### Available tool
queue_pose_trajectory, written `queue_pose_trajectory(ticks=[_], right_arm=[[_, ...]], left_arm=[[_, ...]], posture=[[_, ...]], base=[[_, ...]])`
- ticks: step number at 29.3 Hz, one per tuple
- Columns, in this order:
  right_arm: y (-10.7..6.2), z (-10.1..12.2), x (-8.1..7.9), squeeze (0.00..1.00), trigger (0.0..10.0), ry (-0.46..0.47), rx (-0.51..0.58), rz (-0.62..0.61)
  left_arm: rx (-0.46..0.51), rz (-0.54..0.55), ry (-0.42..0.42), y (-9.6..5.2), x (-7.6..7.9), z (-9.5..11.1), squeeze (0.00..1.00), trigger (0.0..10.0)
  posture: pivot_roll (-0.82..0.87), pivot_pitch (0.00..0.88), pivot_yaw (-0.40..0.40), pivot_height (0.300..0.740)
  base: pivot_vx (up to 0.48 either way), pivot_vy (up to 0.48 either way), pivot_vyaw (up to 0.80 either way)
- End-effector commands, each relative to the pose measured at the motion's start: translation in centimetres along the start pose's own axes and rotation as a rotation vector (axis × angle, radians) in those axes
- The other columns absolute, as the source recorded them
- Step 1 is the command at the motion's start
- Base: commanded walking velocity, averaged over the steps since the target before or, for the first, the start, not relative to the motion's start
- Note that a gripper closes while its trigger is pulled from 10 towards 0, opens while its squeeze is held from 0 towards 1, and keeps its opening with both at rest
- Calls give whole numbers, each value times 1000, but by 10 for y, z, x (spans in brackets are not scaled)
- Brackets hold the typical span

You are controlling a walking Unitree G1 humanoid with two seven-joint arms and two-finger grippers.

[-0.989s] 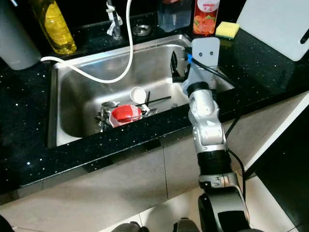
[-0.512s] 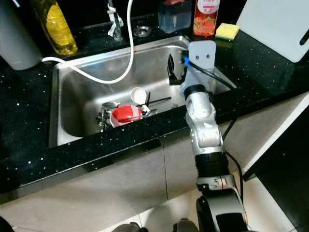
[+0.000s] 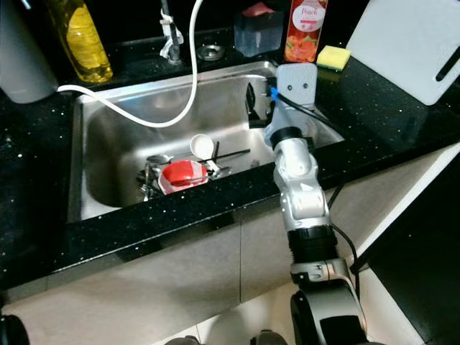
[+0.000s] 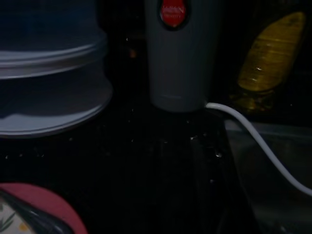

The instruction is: Kitchen organization

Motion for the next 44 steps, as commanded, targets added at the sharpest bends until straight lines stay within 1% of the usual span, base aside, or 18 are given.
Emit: queue_pose_trajectory(ticks=[1,4,6,7,9,11,12,20,23,28,33,36,37,38,39,42,43,44], right_arm=[[1,3,-3,0,10000,5,12,9],[0,1,3,0,10000,-5,7,3],[0,0,3,0,10000,-7,7,3],[-2,0,5,0,10000,-12,6,0],[-2,0,6,0,10000,-14,5,-1],[-6,-2,8,0,10000,-17,-7,-9],[-7,-3,8,0,10000,-19,-11,-10],[-19,-6,12,0,10000,-28,-39,-25],[-23,-7,13,0,10000,-32,-52,-29],[-28,-8,14,0,10000,-40,-76,-27],[-33,-9,15,0,10000,-45,-95,-19],[-39,-13,15,0,10000,-51,-123,-10],[-44,-16,15,0,10000,-53,-146,-5],[-44,-16,15,0,10000,-53,-146,-5],[-46,-16,14,0,10000,-54,-153,-1],[-44,-16,13,0,10000,-52,-152,3],[-41,-14,13,0,10000,-52,-149,7],[-41,-14,13,0,10000,-52,-149,7]], left_arm=[[1,63,-4,3,-9,-5,1000,10000],[-73,332,-34,18,-48,-18,1000,10000],[-88,371,-33,20,-54,-20,1000,10000],[-118,476,-78,22,-68,-24,0,10000],[-126,511,-94,22,-73,-25,0,10000],[-170,626,-131,21,-89,-30,0,10000],[-182,643,-135,21,-92,-32,0,10000],[-137,642,-83,32,-89,-14,0,10000],[-148,637,-92,37,-87,-13,0,10000],[-227,658,-170,38,-86,-26,0,10000],[-250,681,-184,34,-89,-31,0,10000],[-256,732,-170,27,-97,-36,0,10000],[-232,806,-128,18,-110,-35,0,10000],[-232,806,-128,18,-110,-35,0,10000],[-183,838,-76,14,-116,-26,0,10000],[-91,824,-16,17,-115,-6,0,10000],[2,796,19,19,-111,15,0,10000],[2,796,19,19,-111,15,0,10000]], posture=[[86,0,5,740],[87,0,-8,740],[87,0,-8,740],[77,0,-3,740],[77,0,-3,740],[70,31,8,740],[69,37,10,740],[47,111,34,740],[43,139,39,740],[38,200,35,740],[36,255,31,740],[35,277,28,740],[32,286,23,740],[32,286,23,740],[28,285,20,740],[31,280,12,740],[32,274,5,740],[32,274,5,740]], base=[[0,0,0],[0,0,0],[0,0,0],[0,0,0],[0,0,0],[0,0,0],[0,0,0],[0,0,0],[0,0,0],[0,0,0],[0,0,0],[0,0,0],[0,0,0],[0,0,0],[0,0,0],[0,0,0],[0,0,0],[0,0,0]])
Point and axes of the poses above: a point about 5 cm out from each wrist's last joint towards the gripper, its own y axis pointing out of the wrist towards the gripper, its own z axis along the axis of the wrist's last joint, x = y × z, the point moved 3 cm from there along y, pointing out of the wrist towards the gripper, and after that the axes turned 8 degrees about -y, right-handed, at the moved point
